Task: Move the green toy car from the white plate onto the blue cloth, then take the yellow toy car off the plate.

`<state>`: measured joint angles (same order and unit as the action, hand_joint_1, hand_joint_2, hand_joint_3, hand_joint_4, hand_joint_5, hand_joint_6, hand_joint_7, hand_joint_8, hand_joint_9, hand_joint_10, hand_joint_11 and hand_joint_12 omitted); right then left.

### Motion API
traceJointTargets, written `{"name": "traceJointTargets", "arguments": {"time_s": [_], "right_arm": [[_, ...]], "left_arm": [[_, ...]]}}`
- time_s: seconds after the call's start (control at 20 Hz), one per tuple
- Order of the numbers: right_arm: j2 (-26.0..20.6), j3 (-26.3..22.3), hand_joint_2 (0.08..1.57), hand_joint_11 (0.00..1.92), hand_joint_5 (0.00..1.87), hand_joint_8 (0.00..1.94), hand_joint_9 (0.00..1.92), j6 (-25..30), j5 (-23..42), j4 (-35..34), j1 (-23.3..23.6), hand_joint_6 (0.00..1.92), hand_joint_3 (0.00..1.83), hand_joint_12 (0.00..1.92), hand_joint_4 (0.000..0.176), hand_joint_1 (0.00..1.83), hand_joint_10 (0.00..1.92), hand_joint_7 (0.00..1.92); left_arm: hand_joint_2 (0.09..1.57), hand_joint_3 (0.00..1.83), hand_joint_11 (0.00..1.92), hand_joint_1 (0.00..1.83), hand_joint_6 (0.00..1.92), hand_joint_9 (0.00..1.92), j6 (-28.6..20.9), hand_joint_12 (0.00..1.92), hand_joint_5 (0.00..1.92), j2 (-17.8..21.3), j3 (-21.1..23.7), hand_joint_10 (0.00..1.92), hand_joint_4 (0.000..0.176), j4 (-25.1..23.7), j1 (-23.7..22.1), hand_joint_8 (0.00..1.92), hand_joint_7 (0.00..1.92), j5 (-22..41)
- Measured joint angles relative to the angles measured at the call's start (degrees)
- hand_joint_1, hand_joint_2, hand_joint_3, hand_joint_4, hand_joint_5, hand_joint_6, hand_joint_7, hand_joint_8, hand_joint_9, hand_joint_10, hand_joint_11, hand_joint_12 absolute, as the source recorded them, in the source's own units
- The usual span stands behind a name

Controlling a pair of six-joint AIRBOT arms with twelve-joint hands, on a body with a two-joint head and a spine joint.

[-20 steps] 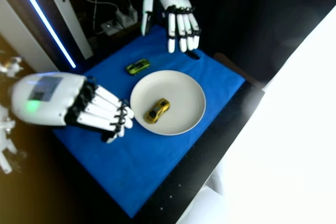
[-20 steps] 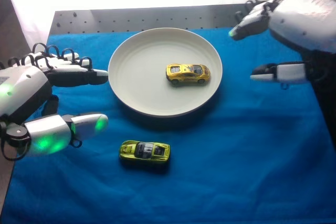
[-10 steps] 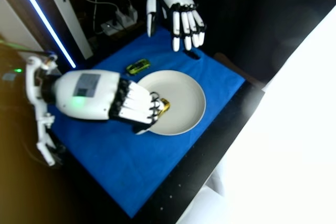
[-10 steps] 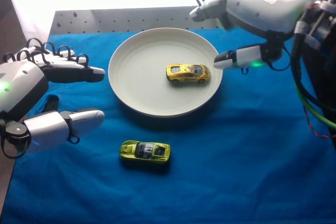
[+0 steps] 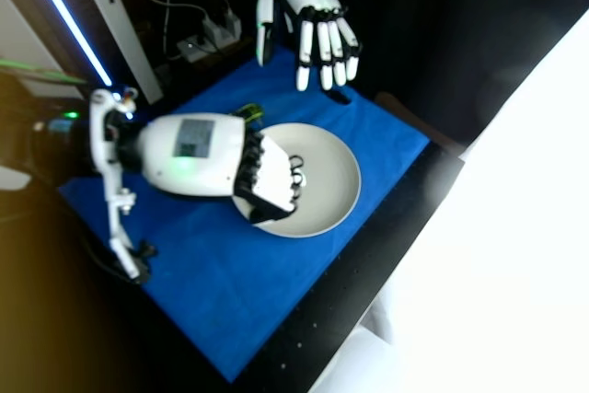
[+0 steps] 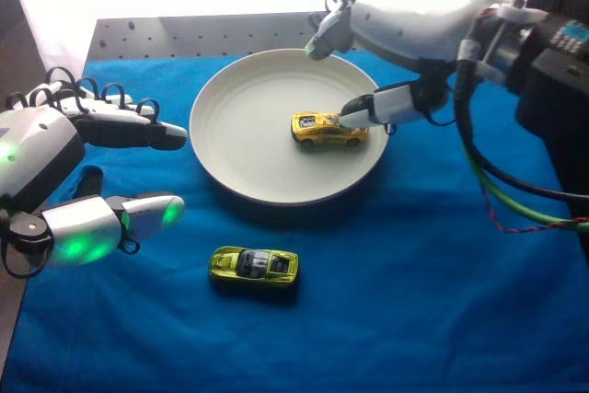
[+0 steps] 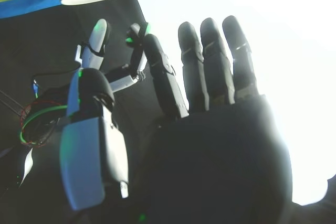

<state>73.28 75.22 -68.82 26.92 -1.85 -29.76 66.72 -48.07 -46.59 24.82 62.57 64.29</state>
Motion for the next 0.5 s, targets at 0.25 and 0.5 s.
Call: {"name": "traceJointTargets", "arguments": {"time_s": [0.25,0.5], "right_arm": [[3.10,2.67,0.97,0.33,0.82,0.12,0.57,-0.17,-3.67,0.09,0.24,0.00,0.00,1.74,0.000,0.90,0.90,0.85],[4.15,3.50,0.97,0.29,0.82,0.06,0.54,-0.39,-5.81,0.04,0.24,0.00,0.00,1.65,0.000,0.93,0.89,0.86]], "left_arm": [[1.09,0.00,0.00,0.53,0.02,0.30,0.00,0.83,0.72,0.00,0.00,0.00,0.174,0.04,0.00,0.00,0.47,-0.02],[1.08,0.00,0.00,0.55,0.01,0.33,0.00,0.80,0.73,0.00,0.00,0.02,0.176,0.07,0.00,0.01,0.48,0.00]]}}
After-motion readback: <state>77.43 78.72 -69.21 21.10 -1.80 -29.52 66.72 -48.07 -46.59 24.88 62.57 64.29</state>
